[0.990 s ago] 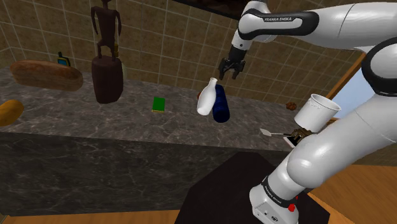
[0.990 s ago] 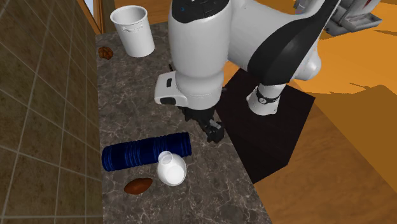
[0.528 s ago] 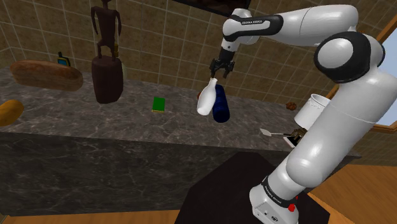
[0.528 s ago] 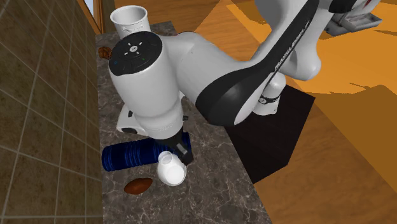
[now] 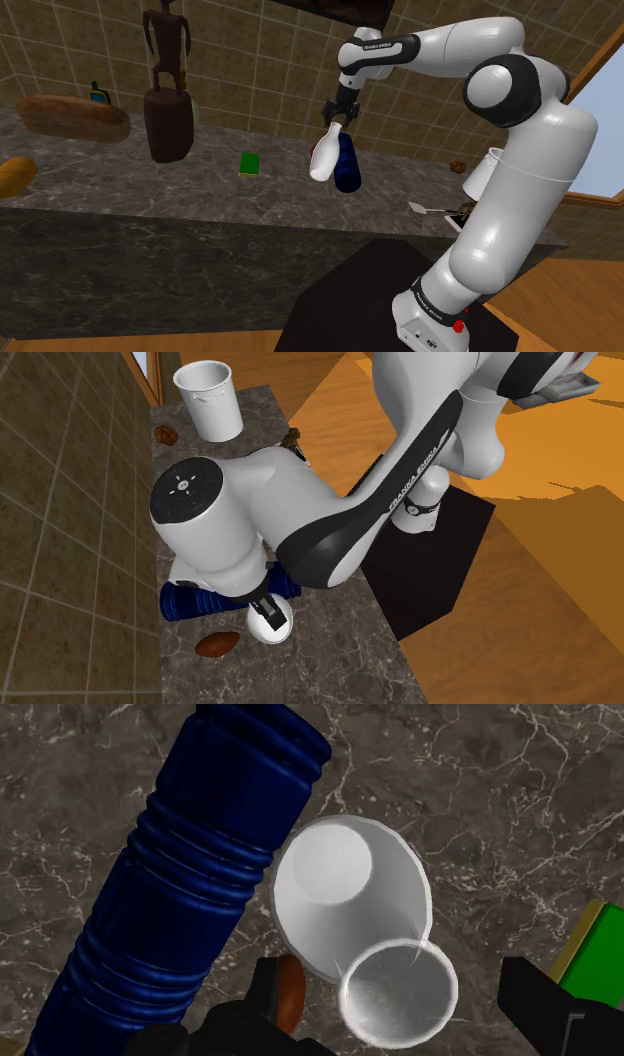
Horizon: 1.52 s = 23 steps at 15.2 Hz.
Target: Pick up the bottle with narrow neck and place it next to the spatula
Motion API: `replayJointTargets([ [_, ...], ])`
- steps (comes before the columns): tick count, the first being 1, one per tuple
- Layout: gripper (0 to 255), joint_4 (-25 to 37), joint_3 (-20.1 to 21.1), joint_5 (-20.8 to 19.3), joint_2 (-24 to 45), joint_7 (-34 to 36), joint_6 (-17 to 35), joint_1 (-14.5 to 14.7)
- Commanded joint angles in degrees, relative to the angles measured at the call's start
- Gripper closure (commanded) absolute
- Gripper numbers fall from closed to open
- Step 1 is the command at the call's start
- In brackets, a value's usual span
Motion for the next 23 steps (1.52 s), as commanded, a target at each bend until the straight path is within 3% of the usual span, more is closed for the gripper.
replayJointTargets([
  [1,0,-1.15,0.04,0.12,0.32,-0.07,1.48,0.01],
  [10,0,-1.98,0.08,0.22,0.62,-0.14,2.59,0.01],
  [11,255,-1.98,0.08,0.22,0.62,-0.14,2.59,0.01],
  [20,255,-1.99,0.08,0.22,0.62,-0.14,2.6,0.01],
  [23,255,-0.47,0.02,0.01,0.0,0.03,0.49,0.03],
])
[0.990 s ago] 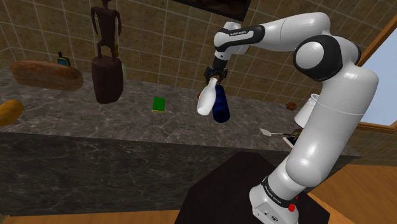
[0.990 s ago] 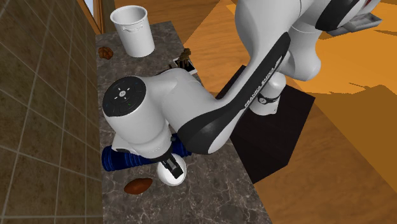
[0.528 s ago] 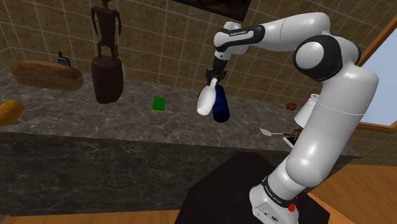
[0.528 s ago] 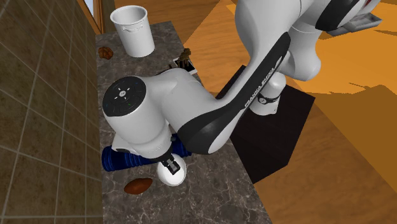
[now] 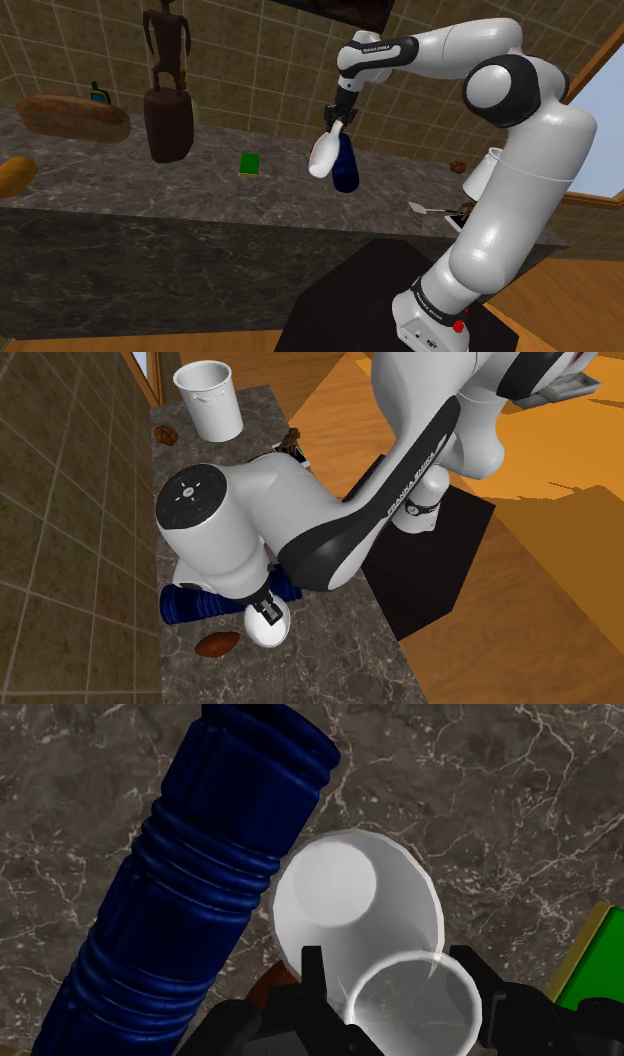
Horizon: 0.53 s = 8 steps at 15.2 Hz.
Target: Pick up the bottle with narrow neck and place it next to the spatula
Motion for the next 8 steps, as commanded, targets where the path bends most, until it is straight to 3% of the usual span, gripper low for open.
replayJointTargets([
  [1,255,1.15,-0.05,-0.13,-0.33,0.1,-1.44,-0.01],
  [8,255,5.36,-0.15,-0.46,-1.24,0.38,-6.53,-0.03],
])
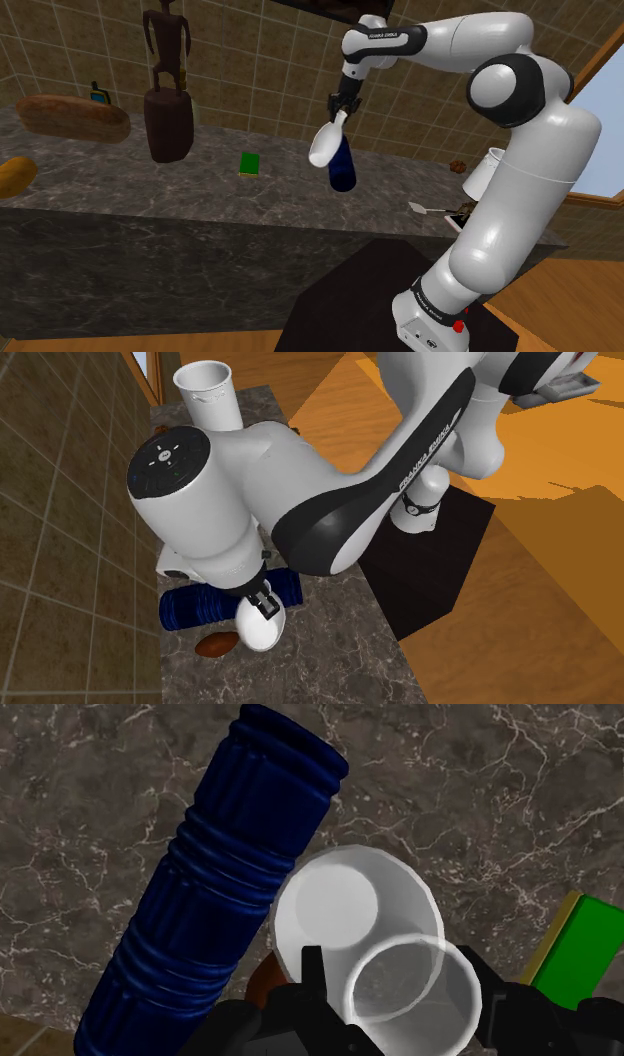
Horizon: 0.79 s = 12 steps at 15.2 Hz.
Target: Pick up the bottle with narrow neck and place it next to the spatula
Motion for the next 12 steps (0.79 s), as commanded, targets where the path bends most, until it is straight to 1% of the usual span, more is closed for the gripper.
replayJointTargets([
  [1,255,1.28,-0.02,-0.09,-0.25,0.11,-1.52,0.01],
  [5,255,3.91,-0.06,-0.18,-0.45,0.21,-4.33,-0.04],
  [12,255,-4.35,-1.53,-3.31,-12.95,-1.73,-8.24,-1.01],
])
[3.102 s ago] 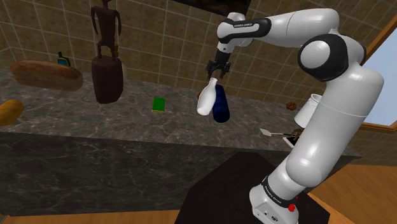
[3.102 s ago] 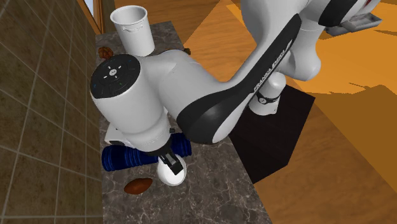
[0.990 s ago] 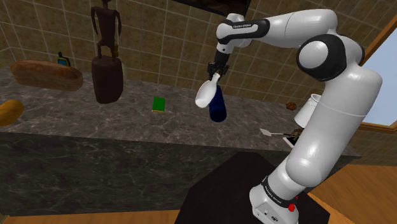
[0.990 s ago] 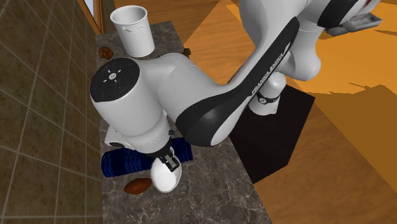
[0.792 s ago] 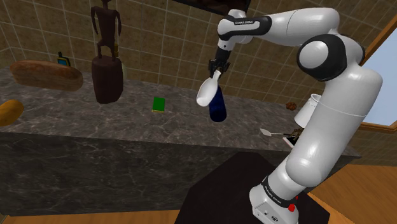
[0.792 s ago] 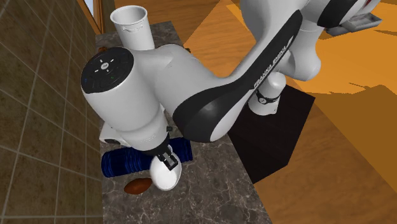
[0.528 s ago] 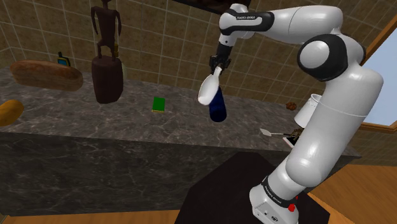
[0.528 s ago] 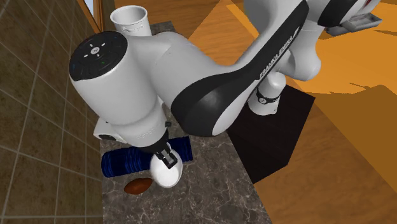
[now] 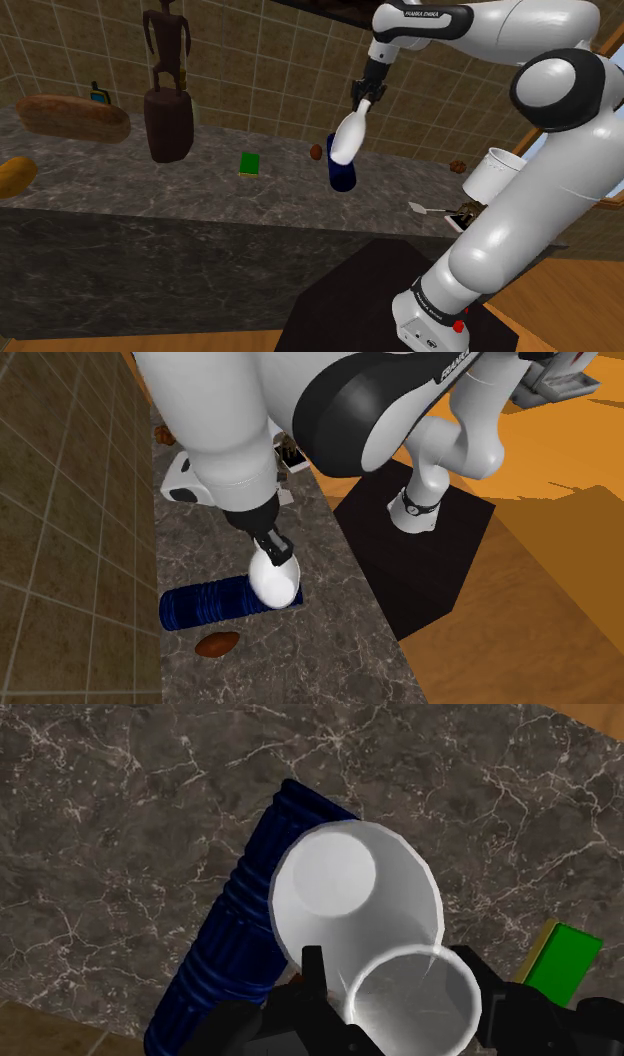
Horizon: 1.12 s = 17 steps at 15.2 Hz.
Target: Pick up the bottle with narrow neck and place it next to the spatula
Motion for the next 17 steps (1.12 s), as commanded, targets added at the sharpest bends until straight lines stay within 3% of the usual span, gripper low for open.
replayJointTargets([
  [1,255,-1.61,-0.37,-0.86,-3.17,-0.58,-1.48,-0.36],
  [9,255,-5.4,-1.88,-4.43,-15.05,-3.49,-9.09,-2.35],
  [17,255,-4.29,-3.6,-7.76,-24.06,-7.68,-18.69,-4.69],
])
